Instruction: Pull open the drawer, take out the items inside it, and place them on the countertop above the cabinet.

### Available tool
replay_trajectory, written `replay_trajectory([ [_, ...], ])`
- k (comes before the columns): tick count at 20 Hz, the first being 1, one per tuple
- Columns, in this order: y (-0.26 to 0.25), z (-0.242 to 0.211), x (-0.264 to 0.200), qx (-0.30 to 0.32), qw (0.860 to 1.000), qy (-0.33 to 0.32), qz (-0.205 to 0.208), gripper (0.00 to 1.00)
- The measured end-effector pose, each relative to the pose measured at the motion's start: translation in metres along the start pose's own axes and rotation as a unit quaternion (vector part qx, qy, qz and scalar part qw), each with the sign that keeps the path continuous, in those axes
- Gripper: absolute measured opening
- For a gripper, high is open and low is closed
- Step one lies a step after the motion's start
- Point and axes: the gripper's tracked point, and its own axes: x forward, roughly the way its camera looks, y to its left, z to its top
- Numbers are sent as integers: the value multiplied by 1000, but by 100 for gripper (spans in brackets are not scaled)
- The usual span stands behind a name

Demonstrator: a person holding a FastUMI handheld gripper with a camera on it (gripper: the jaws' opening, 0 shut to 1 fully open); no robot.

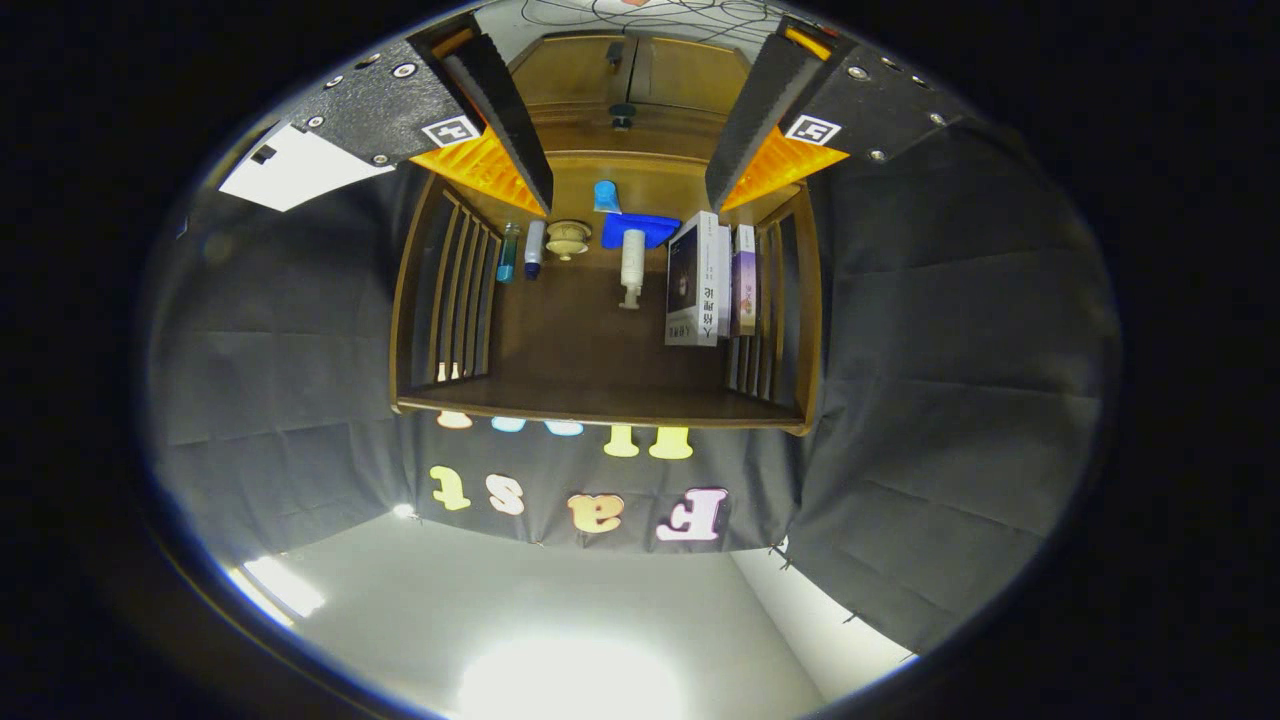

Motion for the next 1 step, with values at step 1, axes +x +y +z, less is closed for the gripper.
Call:
replay_trajectory([
  [1, -3, -1, 1, 1, 1000, 1, -3, 95],
])
